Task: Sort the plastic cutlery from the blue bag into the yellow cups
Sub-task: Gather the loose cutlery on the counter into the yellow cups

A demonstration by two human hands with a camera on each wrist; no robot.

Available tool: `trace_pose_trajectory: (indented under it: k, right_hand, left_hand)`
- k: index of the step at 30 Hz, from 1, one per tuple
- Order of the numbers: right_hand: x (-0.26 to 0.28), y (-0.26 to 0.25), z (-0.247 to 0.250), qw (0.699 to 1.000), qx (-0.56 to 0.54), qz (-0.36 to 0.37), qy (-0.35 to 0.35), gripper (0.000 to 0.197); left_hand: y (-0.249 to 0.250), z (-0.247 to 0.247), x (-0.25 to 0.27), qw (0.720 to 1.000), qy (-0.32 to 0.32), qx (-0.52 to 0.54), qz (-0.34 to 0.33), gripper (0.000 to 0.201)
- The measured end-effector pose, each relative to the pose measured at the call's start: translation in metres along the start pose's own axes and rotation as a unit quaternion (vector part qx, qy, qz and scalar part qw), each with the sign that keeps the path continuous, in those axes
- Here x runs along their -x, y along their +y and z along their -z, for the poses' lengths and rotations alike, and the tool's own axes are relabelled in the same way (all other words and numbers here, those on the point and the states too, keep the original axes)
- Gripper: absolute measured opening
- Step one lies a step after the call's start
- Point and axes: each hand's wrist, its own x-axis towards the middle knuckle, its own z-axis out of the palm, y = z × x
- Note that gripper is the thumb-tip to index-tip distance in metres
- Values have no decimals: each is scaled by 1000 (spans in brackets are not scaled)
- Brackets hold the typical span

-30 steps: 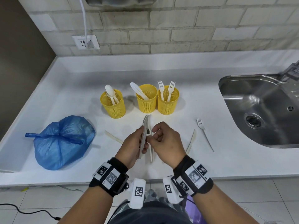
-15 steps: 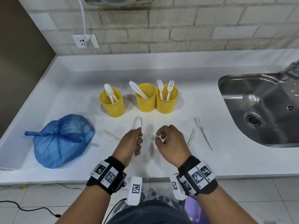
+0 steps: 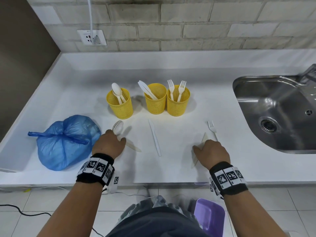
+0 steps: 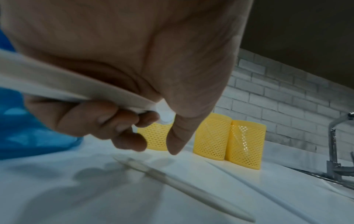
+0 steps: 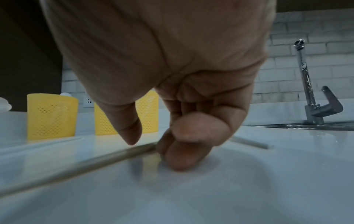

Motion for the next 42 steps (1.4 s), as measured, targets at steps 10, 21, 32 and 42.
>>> trace_pose_trajectory:
  k: [10, 21, 32, 42]
  right_hand:
    - [-2, -23, 2, 1000, -2, 18, 2, 19]
    - [1, -49, 3, 996, -57, 59, -35, 16]
    - [13, -76, 5, 912, -385, 106, -91, 5]
    - [29, -109, -9, 873, -446, 169, -97, 12]
  left_hand:
    - [4, -11, -7, 1000, 4, -18, -8, 61]
    - [3, -15, -11, 1000, 17, -14, -13, 41]
    - [3, -9, -2, 999, 20, 9, -47, 26]
    - [32, -12, 30, 860, -94, 494, -85, 50]
